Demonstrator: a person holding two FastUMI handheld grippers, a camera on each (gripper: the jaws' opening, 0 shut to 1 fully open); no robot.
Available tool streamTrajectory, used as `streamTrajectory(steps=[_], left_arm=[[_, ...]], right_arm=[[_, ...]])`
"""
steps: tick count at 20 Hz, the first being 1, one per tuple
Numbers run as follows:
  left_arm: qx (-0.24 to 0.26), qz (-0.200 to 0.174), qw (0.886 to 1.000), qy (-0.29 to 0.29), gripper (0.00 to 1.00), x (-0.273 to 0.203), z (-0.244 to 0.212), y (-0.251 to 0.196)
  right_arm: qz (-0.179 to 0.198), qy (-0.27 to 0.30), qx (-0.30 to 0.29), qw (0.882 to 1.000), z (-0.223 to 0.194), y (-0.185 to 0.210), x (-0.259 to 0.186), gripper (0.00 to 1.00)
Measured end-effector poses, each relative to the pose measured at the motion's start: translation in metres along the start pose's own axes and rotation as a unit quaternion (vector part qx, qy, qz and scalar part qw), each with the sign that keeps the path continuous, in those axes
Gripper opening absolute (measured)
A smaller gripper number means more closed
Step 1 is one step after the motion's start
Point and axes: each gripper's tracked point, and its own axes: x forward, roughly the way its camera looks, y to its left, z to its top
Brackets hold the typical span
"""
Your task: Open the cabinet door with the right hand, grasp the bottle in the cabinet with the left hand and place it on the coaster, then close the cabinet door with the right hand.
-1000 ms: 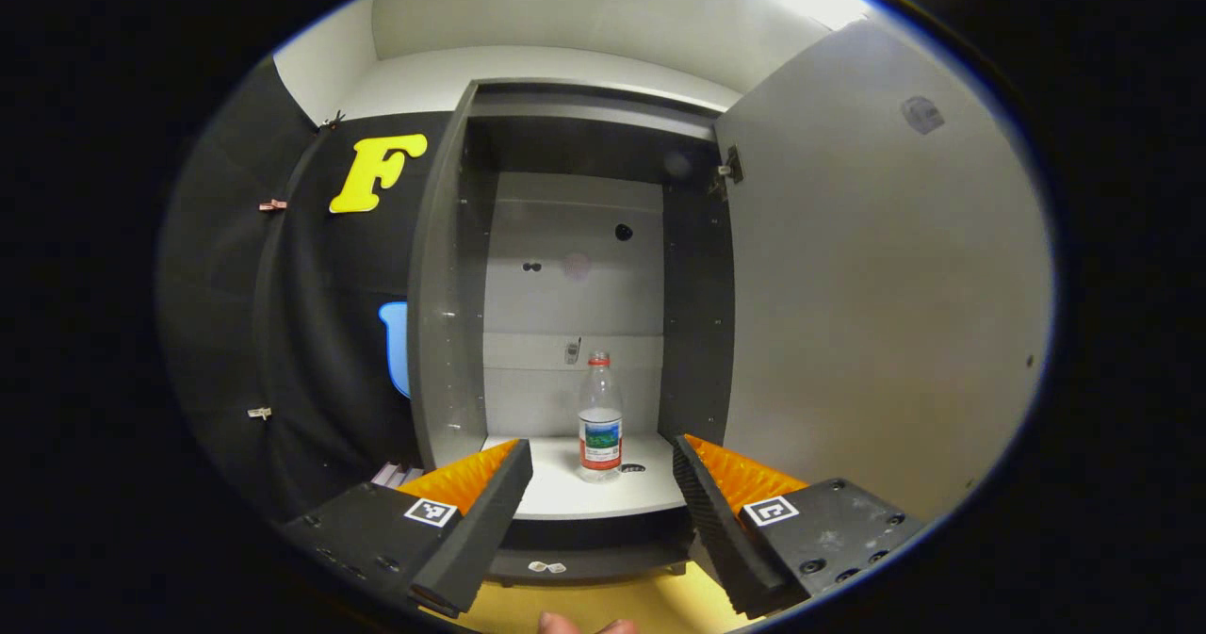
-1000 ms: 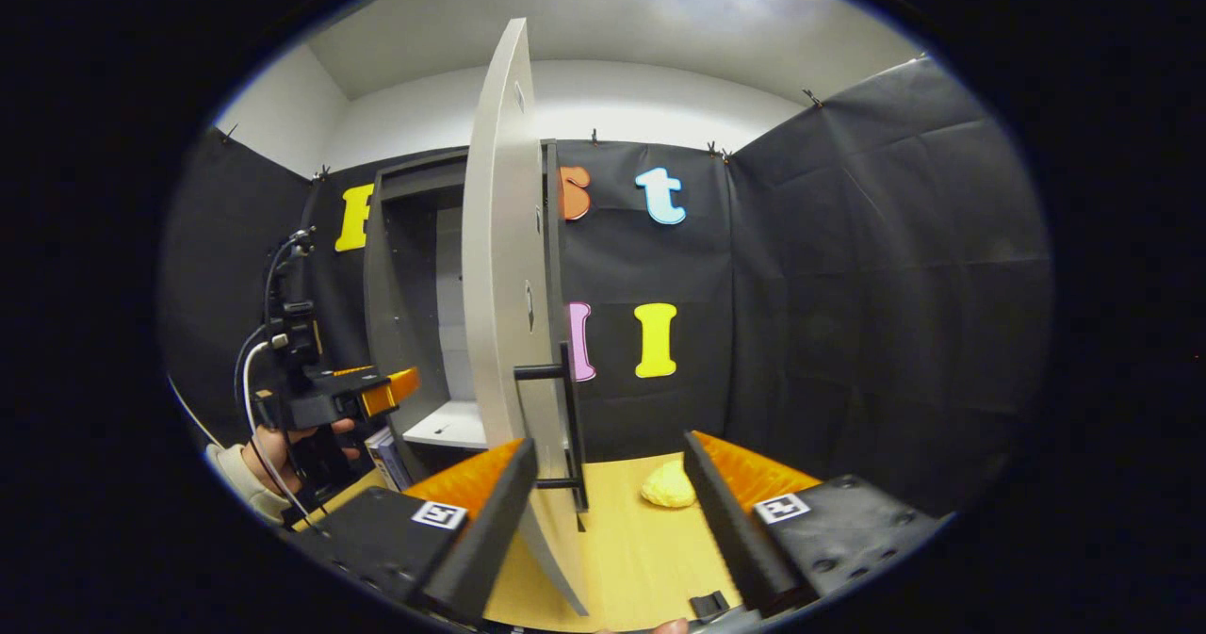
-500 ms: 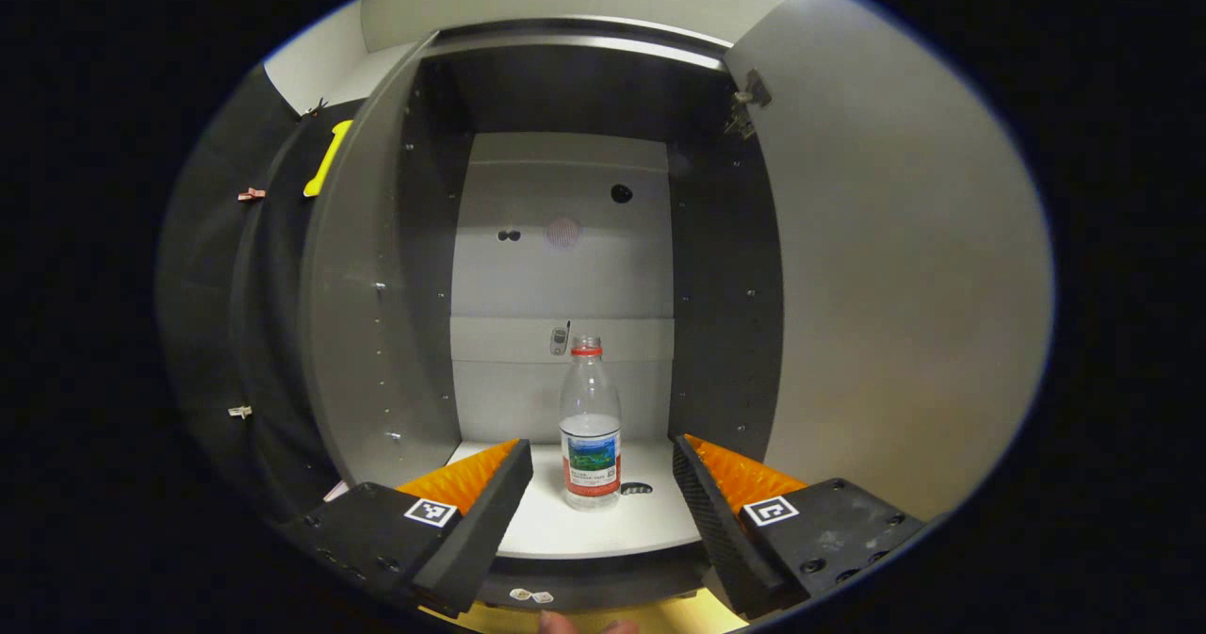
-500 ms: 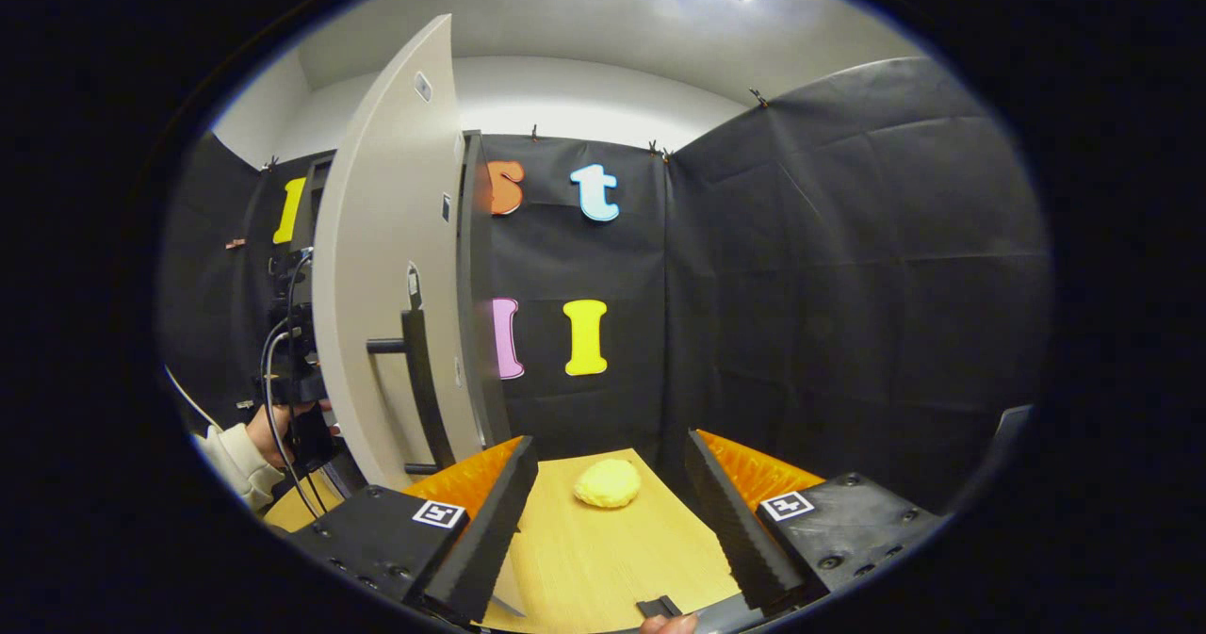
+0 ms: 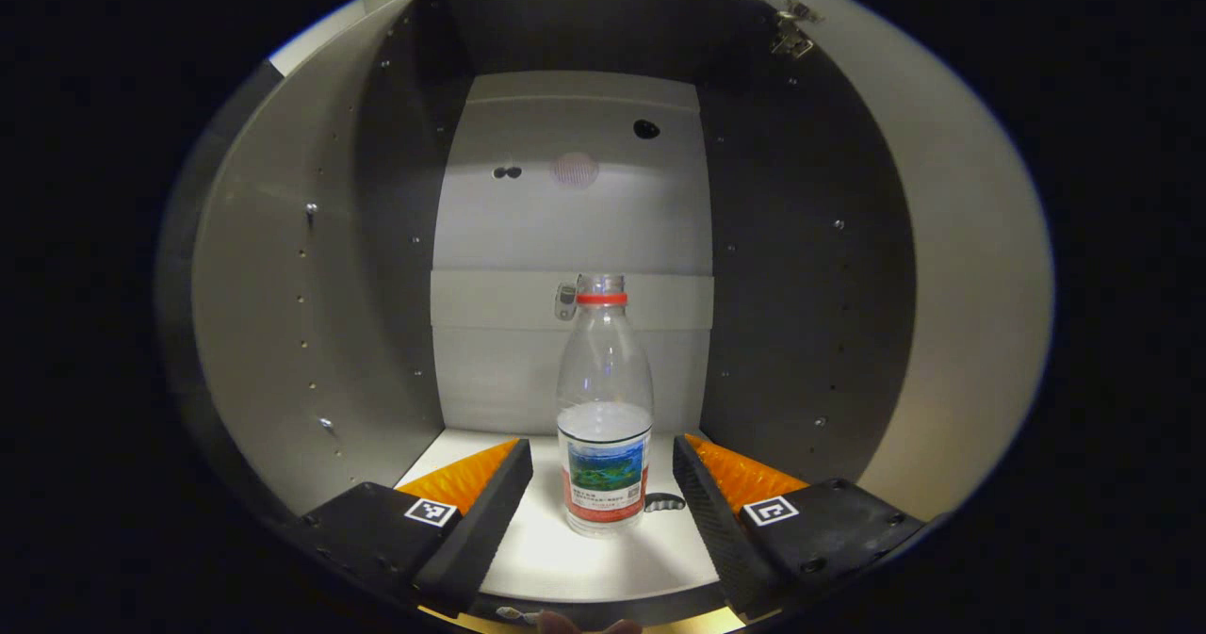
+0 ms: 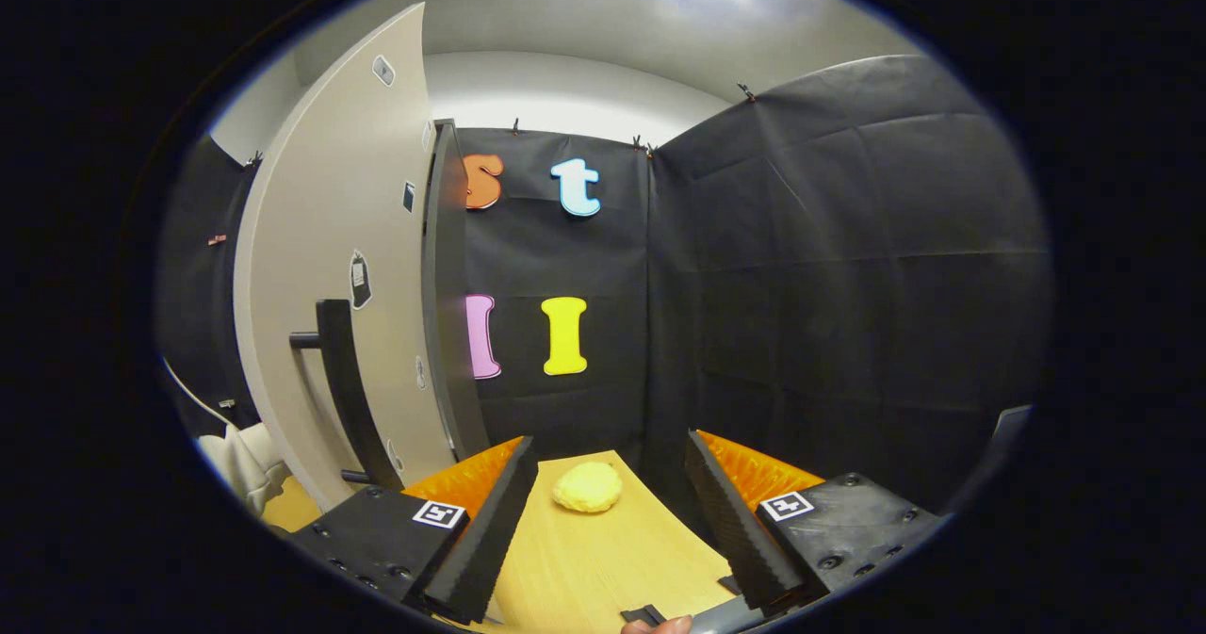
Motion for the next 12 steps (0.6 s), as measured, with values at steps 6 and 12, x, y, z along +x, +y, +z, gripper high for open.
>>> streamTrajectory(steps=[6,12], left_arm=[[0.026,0.006,0.999,-0.020,0.95,0.042,-0.001,-0.004],[0.029,0.012,0.999,-0.025,0.77,0.046,0.001,-0.001]], right_arm=[[-0.015,0.009,-0.005,1.000,-0.006,-0.007,0.010,0.98],[-0.019,0.005,-0.006,1.000,-0.004,-0.008,0.011,0.98]])
